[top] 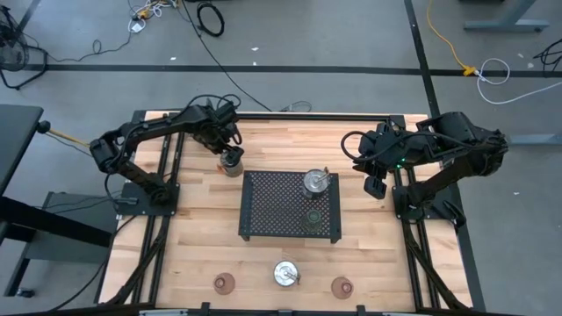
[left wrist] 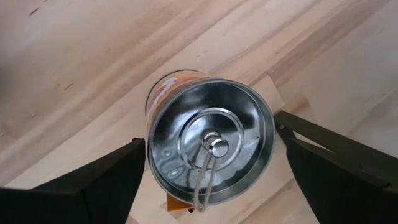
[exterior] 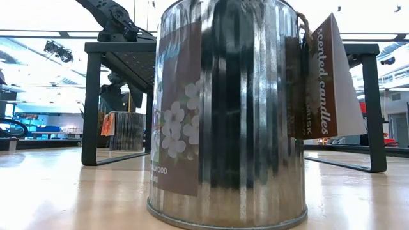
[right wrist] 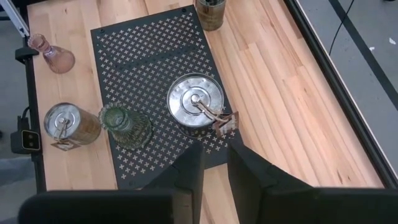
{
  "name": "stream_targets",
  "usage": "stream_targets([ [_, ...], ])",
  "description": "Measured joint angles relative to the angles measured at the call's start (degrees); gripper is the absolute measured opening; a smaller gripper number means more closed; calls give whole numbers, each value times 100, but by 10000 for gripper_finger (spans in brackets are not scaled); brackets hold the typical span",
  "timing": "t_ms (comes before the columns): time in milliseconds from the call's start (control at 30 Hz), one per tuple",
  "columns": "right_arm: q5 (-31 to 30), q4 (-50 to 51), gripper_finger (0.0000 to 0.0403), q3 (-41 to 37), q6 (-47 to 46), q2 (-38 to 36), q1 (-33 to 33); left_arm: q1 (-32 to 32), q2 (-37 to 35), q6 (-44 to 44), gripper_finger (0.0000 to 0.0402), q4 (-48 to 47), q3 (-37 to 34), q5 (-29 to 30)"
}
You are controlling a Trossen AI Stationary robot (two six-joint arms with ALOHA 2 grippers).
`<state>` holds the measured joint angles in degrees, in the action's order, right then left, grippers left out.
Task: Pick & Place candle stick holders
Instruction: Put the silver scented candle on the shelf aligned with the silver scented candle
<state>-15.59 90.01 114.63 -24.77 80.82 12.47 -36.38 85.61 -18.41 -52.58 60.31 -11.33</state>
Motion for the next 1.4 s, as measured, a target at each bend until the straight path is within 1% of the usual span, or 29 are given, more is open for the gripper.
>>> stream_targets([
  [167,0,-1,73,0,0,0,2,7,0,-30,391,2,0,81],
  [367,0,-1,73,0,-8,0,2,232,15,-42,398,106,3,161],
  [767,0,-35,73,0,-20,2,2,572,618,-40,399,182,34,224],
  [967,0,-36,73,0,-16,2,2,684,723,-40,399,329,0,625],
  [1033,0,-39,73,0,-2,2,2,683,723,-55,394,357,0,688],
  [1167,0,-39,73,0,-2,2,0,682,714,-44,366,329,4,739],
  [1400,-53,-41,73,0,0,2,0,680,712,-44,366,291,7,717],
])
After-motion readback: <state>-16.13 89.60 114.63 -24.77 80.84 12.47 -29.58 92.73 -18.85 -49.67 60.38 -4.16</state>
